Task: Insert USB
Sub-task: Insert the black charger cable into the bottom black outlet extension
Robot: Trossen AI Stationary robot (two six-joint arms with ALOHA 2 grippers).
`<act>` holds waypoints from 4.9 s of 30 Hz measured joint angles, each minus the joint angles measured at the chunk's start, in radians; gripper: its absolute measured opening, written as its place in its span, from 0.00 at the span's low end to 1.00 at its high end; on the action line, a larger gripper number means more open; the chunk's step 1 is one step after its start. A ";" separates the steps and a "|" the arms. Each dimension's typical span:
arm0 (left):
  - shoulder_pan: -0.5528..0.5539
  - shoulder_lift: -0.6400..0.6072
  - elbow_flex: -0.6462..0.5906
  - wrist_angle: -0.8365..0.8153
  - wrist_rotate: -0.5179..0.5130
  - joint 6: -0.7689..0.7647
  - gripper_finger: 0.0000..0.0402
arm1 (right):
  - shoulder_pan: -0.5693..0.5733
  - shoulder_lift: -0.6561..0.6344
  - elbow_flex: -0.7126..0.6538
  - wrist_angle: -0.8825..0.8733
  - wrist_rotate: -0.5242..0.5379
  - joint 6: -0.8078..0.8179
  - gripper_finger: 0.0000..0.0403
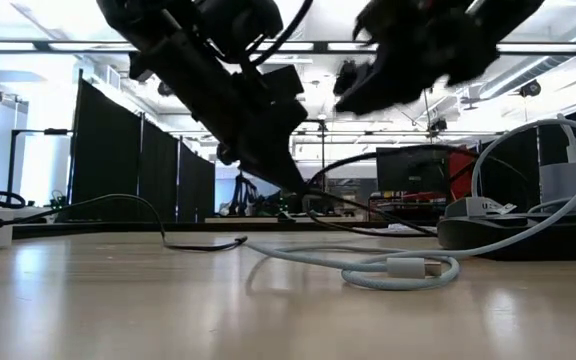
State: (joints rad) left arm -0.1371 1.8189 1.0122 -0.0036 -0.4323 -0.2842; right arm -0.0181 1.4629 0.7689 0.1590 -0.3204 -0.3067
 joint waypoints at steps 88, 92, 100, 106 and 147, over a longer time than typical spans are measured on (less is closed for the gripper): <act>0.271 0.478 0.467 0.058 0.084 0.281 0.30 | -0.005 -0.363 -0.200 -0.224 0.503 0.035 0.10; 0.270 0.478 0.467 0.029 0.099 0.293 0.10 | -0.001 -0.363 -0.201 -0.246 0.504 0.046 0.11; 0.245 0.404 0.448 -0.076 0.092 0.334 0.00 | 0.000 -0.391 -0.274 -0.209 0.505 0.021 0.10; 0.232 0.271 0.423 -0.123 0.250 0.351 0.00 | 0.001 -0.423 -0.392 0.004 0.464 -0.047 0.07; 0.306 0.357 0.338 -0.044 0.287 0.301 0.11 | 0.001 -0.400 -0.414 0.063 0.294 -0.043 0.46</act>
State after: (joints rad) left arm 0.1684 2.1756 1.3498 -0.0480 -0.1452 0.0170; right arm -0.0174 1.0626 0.3550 0.2218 -0.0259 -0.3498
